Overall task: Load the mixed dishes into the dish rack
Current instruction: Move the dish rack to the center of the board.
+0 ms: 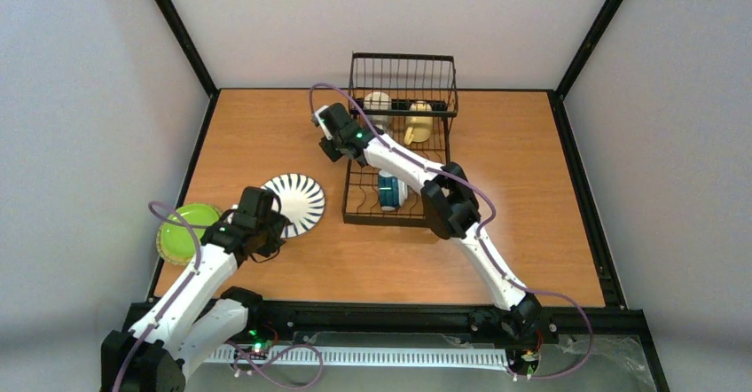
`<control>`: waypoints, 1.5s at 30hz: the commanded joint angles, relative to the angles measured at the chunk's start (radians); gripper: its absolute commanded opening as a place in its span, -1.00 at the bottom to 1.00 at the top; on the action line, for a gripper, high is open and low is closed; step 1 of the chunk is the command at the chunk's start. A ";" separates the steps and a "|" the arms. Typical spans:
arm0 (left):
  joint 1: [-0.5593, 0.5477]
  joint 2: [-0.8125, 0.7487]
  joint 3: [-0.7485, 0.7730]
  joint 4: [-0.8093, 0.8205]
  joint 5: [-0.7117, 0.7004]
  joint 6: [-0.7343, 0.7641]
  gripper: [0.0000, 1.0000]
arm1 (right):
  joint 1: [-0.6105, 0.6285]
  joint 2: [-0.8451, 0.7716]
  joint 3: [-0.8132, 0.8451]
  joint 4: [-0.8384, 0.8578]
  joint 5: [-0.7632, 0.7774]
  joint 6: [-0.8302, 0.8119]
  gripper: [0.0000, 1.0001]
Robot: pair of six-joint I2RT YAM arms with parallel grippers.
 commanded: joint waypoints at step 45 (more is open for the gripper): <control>-0.009 -0.096 0.128 -0.082 -0.099 0.154 0.99 | 0.107 -0.098 0.013 -0.163 -0.020 0.019 0.43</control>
